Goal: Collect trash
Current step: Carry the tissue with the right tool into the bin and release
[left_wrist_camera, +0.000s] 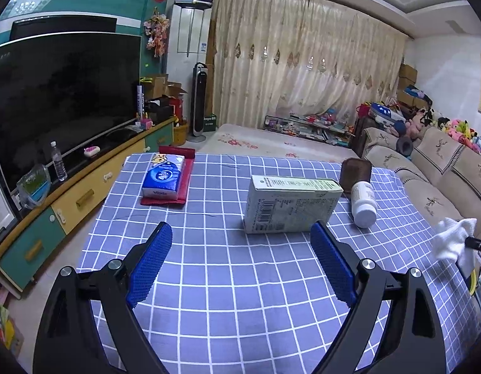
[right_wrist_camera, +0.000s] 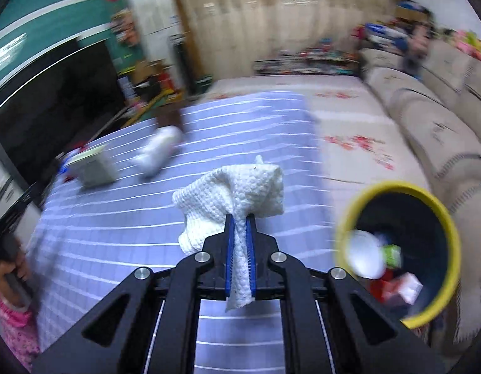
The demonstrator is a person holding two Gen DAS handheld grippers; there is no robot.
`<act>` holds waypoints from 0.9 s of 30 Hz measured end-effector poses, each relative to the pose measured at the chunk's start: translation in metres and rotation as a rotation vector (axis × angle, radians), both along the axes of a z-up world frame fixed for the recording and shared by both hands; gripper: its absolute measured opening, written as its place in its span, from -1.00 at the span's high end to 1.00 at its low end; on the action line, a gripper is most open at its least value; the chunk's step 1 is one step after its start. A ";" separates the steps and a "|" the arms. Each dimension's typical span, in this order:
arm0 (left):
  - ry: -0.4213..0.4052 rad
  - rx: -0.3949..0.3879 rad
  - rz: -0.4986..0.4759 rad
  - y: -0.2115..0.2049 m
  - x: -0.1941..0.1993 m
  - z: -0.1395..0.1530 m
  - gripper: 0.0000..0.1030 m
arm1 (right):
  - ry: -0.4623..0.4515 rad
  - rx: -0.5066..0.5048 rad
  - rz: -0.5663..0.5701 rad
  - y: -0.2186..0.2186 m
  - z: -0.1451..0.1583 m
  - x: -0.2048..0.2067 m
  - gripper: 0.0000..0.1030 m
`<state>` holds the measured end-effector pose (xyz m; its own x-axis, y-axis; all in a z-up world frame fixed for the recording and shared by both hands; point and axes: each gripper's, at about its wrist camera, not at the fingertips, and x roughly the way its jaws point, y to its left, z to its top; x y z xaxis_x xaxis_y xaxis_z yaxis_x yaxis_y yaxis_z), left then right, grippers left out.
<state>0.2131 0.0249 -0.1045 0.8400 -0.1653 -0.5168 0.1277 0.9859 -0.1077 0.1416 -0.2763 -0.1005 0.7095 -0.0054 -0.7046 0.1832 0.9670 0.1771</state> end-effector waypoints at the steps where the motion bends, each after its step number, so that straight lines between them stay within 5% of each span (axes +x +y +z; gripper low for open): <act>1: 0.001 0.005 -0.003 -0.002 0.000 -0.001 -0.73 | 0.005 -0.004 -0.040 -0.015 -0.001 -0.004 0.85; 14: 0.008 0.049 -0.095 -0.030 -0.001 -0.006 -0.73 | 0.105 -0.031 -0.314 -0.121 -0.045 -0.028 0.84; 17: 0.011 0.063 -0.137 -0.042 -0.004 -0.007 -0.73 | 0.147 -0.049 -0.346 -0.130 -0.056 -0.026 0.69; 19: 0.016 0.073 -0.171 -0.052 -0.006 -0.006 -0.73 | 0.164 -0.062 -0.377 -0.133 -0.061 -0.026 0.20; 27: 0.081 0.100 -0.339 -0.106 -0.010 -0.007 -0.73 | 0.124 -0.049 -0.384 -0.139 -0.057 -0.039 0.09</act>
